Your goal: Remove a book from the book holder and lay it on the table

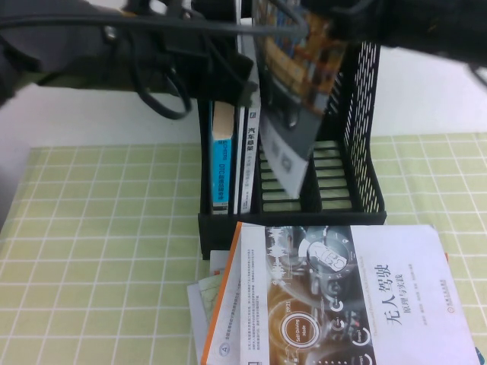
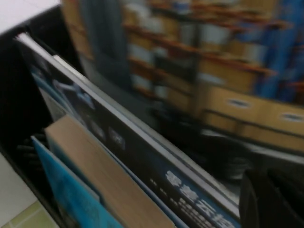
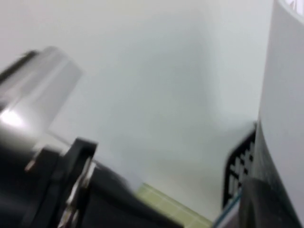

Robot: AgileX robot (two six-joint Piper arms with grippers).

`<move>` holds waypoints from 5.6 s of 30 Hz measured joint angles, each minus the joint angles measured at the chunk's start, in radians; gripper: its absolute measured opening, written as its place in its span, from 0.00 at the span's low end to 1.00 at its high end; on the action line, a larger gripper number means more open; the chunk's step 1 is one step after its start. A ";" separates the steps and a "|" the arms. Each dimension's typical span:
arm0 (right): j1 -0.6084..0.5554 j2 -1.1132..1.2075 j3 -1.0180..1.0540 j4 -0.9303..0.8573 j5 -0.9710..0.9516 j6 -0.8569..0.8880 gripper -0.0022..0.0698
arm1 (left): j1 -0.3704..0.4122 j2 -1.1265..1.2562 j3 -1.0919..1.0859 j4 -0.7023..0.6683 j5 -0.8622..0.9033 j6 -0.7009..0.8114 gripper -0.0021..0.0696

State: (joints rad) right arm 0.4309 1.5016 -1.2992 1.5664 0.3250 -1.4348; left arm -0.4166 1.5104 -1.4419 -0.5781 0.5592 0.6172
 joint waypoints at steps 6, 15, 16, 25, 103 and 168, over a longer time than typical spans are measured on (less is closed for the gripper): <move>-0.079 -0.159 -0.112 -0.400 0.351 0.294 0.05 | 0.046 -0.173 0.000 0.025 0.075 -0.119 0.03; -0.079 -0.202 -0.373 -0.655 0.897 0.446 0.05 | 0.094 -0.404 0.000 0.072 0.229 -0.230 0.03; -0.065 -0.202 -0.384 -0.691 0.912 0.457 0.05 | 0.099 -0.425 0.005 0.083 0.243 -0.247 0.03; 0.299 -0.140 -0.396 -1.430 0.912 0.762 0.05 | 0.100 -0.673 0.220 0.174 0.281 -0.402 0.03; 0.701 -0.479 -0.076 -1.790 0.912 1.148 0.03 | 0.100 -1.145 1.092 0.214 0.059 -0.567 0.03; -0.388 -1.511 1.325 -1.832 0.056 1.729 0.03 | 0.100 -1.145 1.092 0.212 0.081 -0.571 0.03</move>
State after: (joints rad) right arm 0.0430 -0.0092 0.0260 -0.2656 0.3810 0.2938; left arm -0.3169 0.3656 -0.3497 -0.3659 0.6398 0.0459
